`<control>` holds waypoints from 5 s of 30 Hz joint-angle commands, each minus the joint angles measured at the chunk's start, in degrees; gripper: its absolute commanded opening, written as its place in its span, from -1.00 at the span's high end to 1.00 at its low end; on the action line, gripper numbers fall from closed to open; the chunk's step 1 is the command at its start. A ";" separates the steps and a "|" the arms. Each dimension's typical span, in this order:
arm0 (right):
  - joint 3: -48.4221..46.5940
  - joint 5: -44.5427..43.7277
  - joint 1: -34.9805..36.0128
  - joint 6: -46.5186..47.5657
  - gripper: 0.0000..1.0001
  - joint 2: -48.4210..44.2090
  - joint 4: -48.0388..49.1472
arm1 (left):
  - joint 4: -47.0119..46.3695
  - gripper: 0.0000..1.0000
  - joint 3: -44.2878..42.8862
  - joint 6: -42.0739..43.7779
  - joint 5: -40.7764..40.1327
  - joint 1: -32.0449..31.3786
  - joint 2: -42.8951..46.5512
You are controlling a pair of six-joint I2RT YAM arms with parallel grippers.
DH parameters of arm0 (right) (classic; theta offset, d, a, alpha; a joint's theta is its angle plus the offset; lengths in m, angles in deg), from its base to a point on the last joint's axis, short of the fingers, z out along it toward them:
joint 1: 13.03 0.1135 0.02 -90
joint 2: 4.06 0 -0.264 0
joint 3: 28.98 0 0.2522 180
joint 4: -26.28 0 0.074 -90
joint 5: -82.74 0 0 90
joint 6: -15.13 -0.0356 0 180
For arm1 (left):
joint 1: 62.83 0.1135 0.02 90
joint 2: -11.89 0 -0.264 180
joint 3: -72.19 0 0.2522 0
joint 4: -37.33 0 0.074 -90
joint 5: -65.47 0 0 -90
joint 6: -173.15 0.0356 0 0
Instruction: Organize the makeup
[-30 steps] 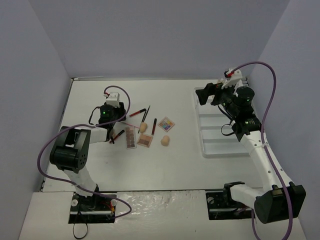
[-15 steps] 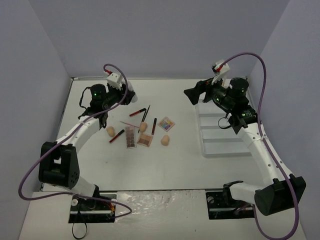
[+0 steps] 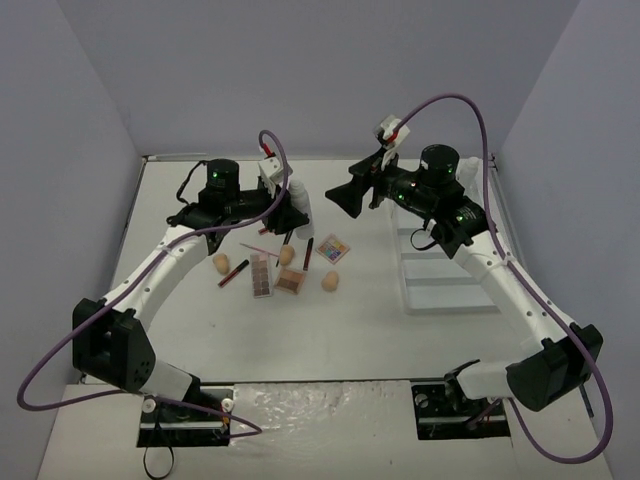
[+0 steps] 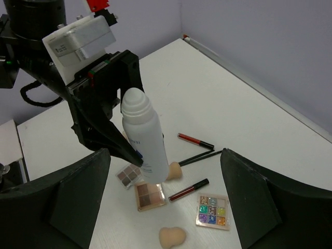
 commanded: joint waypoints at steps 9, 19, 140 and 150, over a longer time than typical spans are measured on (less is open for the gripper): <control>-4.13 1.01 4.09 1.49 -0.54 3.23 3.37 | 0.88 1.00 -7.96 3.83 4.79 -5.05 2.14; -2.37 0.67 6.15 1.59 -0.54 3.82 3.36 | 0.24 1.00 -9.96 3.73 5.48 -5.62 0.80; -1.39 -33.85 -20.60 -1.75 0.54 41.44 46.56 | 1.23 -0.94 32.11 -8.65 -67.54 12.25 38.89; 0.15 -29.49 -20.43 -1.41 -0.56 36.20 42.08 | 0.89 -0.94 32.35 -9.10 -66.68 12.25 39.91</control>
